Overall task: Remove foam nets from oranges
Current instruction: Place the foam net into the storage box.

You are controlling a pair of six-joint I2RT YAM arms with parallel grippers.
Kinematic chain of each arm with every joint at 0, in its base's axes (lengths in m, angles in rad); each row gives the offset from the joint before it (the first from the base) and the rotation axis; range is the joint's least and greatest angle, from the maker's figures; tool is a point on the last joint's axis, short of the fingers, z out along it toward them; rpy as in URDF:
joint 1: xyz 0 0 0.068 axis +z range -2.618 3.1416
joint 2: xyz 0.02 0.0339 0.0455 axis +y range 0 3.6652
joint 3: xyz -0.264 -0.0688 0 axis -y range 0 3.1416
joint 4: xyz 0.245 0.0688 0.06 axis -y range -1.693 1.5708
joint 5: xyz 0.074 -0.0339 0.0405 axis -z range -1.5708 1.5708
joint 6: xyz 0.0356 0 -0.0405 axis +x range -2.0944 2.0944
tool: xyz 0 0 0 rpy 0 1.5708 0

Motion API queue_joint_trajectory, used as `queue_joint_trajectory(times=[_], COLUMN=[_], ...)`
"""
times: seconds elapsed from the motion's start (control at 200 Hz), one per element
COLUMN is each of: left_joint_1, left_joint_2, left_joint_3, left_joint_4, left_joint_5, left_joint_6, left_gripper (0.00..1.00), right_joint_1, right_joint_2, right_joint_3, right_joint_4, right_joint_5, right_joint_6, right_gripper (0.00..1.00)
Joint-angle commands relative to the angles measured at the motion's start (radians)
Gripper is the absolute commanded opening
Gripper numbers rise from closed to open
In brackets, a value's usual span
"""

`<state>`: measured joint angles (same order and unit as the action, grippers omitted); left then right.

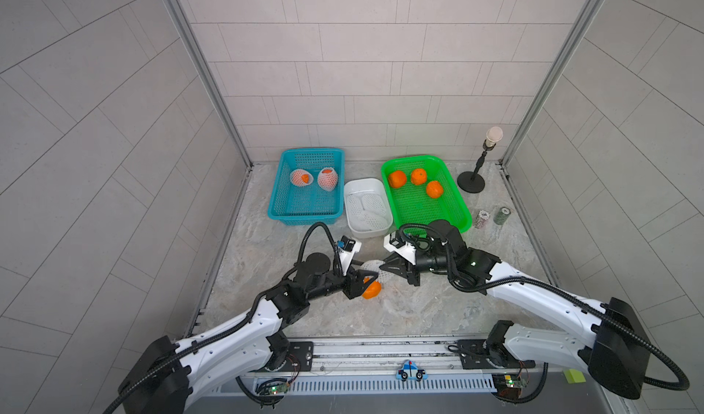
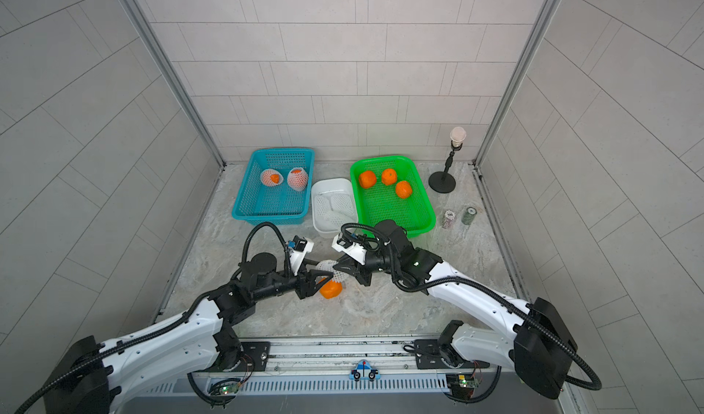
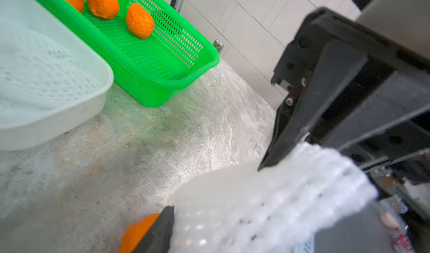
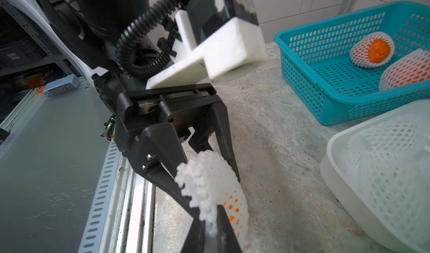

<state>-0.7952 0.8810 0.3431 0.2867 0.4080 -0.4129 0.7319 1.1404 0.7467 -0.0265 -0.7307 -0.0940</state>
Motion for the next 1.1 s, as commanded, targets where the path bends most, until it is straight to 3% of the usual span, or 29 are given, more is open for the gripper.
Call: queue_joint_trajectory(times=[0.0, 0.125, 0.33, 0.44, 0.685, 0.785, 0.926, 1.096], left_joint_1=[-0.006, -0.006, -0.006, -0.003, 0.028, 0.069, 0.113, 0.162], left_joint_2=[0.012, 0.007, 0.005, 0.017, 0.024, 0.047, 0.132, 0.281], left_joint_3=[0.037, 0.032, 0.015, 0.027, 0.088, 0.107, 0.218, 0.425], left_joint_4=[0.014, 0.013, 0.084, 0.083, 0.038, 0.023, -0.131, -0.383], left_joint_5=[0.030, 0.011, -0.076, -0.133, -0.207, -0.209, -0.206, -0.208], left_joint_6=[-0.018, -0.090, -0.287, -0.380, -0.458, -0.562, -0.688, -0.640], left_gripper=[0.41, 0.31, 0.16, 0.00, 0.00, 0.00, 0.00, 0.00], right_joint_1=[-0.006, -0.009, -0.023, -0.048, -0.087, -0.099, -0.103, -0.106], right_joint_2=[-0.024, -0.010, -0.009, -0.005, -0.087, -0.122, -0.132, -0.086], right_joint_3=[-0.002, 0.011, 0.044, 0.071, 0.069, 0.081, 0.110, 0.145], right_joint_4=[-0.001, -0.003, -0.036, -0.069, -0.104, -0.140, -0.214, -0.260], right_joint_5=[0.003, 0.015, 0.098, 0.179, 0.404, 0.493, 0.564, 0.632], right_joint_6=[-0.015, -0.015, 0.025, 0.087, 0.166, 0.258, 0.308, 0.359], right_gripper=[0.16, 0.22, 0.40, 0.49, 0.66, 0.71, 0.73, 0.73])
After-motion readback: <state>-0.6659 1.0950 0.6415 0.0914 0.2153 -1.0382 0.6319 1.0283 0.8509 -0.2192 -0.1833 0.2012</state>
